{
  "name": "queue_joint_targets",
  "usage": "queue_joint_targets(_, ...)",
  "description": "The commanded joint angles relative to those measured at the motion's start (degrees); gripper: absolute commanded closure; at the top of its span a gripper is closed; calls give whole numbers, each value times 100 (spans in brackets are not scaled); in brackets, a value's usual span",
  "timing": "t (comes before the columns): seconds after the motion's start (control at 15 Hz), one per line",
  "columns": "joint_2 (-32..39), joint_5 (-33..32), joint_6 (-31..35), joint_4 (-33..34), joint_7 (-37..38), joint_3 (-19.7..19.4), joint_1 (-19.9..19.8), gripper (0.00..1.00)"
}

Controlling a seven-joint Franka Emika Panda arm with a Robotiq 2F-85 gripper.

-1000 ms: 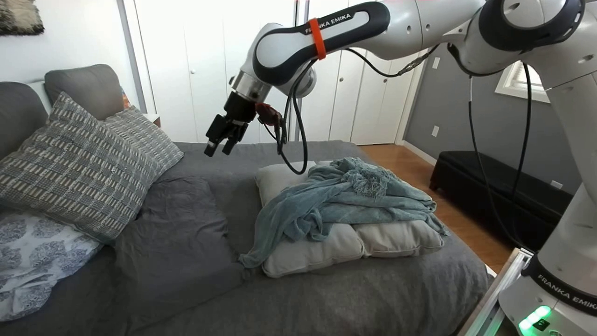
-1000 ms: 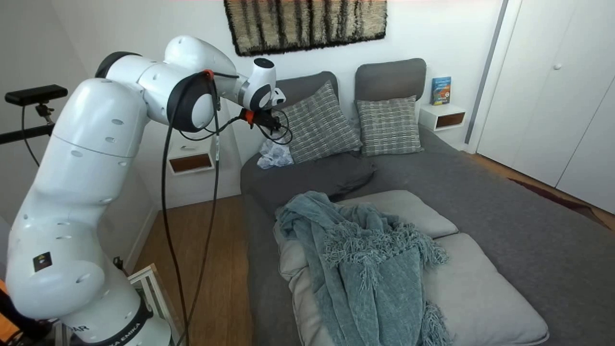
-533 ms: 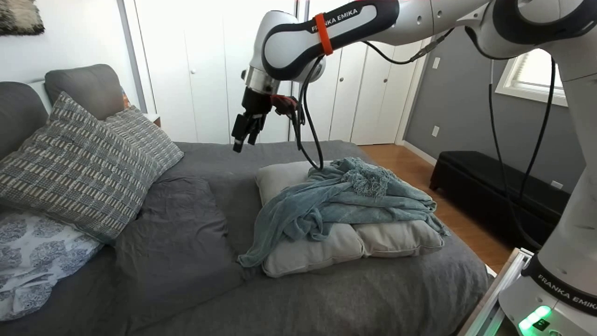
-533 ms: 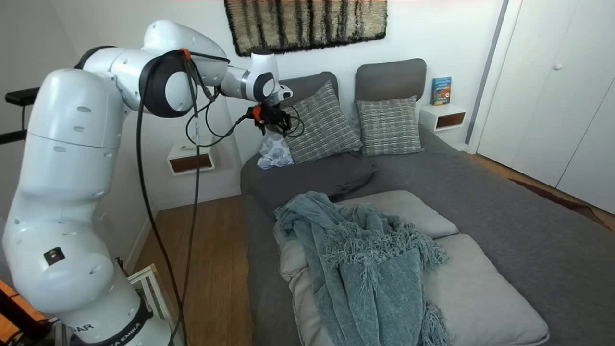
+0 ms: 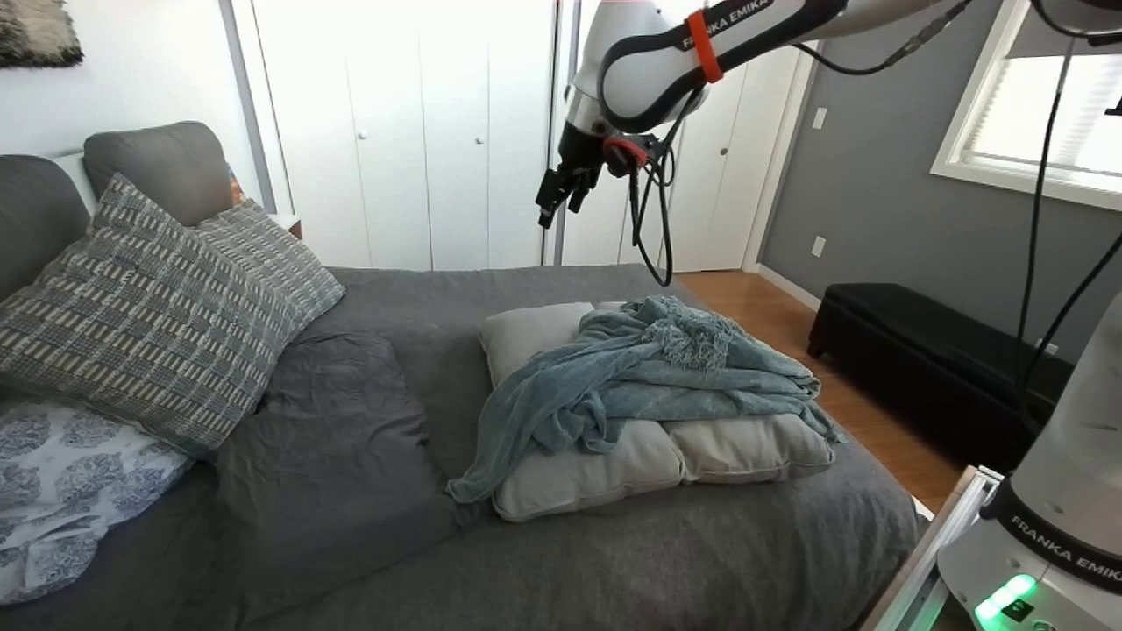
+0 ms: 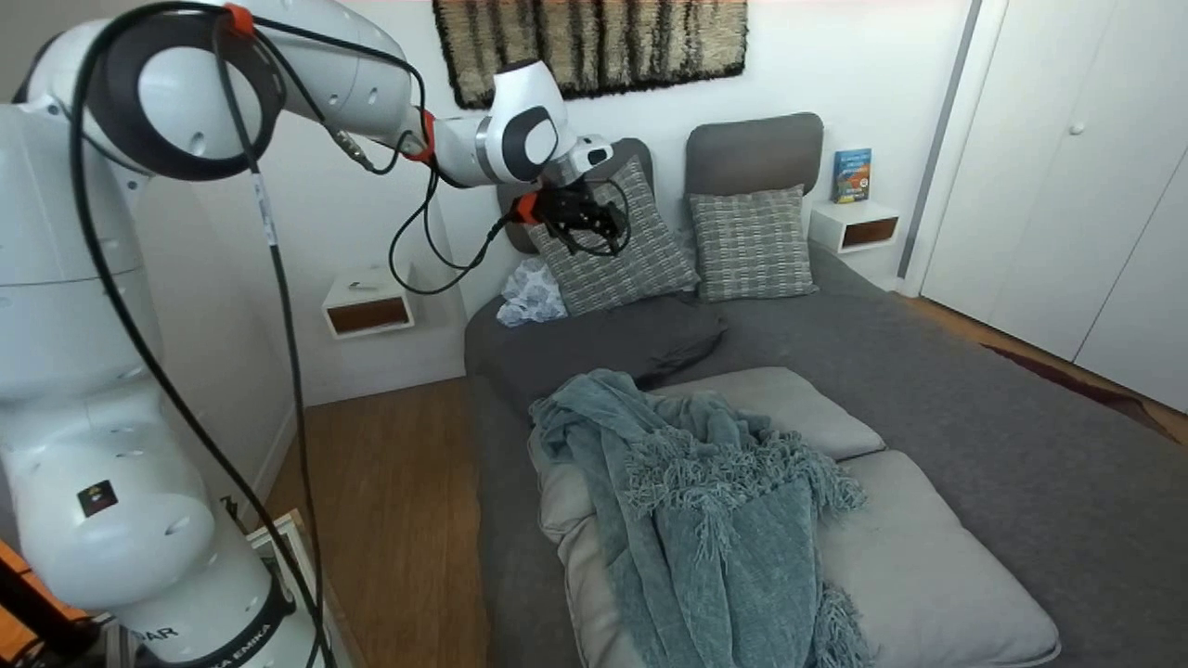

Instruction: Move the grey fleece to the left

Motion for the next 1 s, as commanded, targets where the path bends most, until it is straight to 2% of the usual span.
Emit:
queue_joint_targets(0.0, -1042, -301, 726, -1405, 768, -303, -207, 0)
queue_joint_targets(0.27, -1821, -235, 1326, -2610, 891, -492, -609, 0)
queue_joint_targets(0.33, -1918, -262, 1701, -2866, 964, -528, -705, 0)
queue_joint_targets(0.4, -1414, -126, 1183, -2099, 685, -422, -669, 0)
queue_joint_targets(0.47, -1512, -128, 1285, -2282, 671, -437, -734, 0)
queue_joint_targets(0.93, -1437, -127, 1279, -2187, 665, -396, -717, 0)
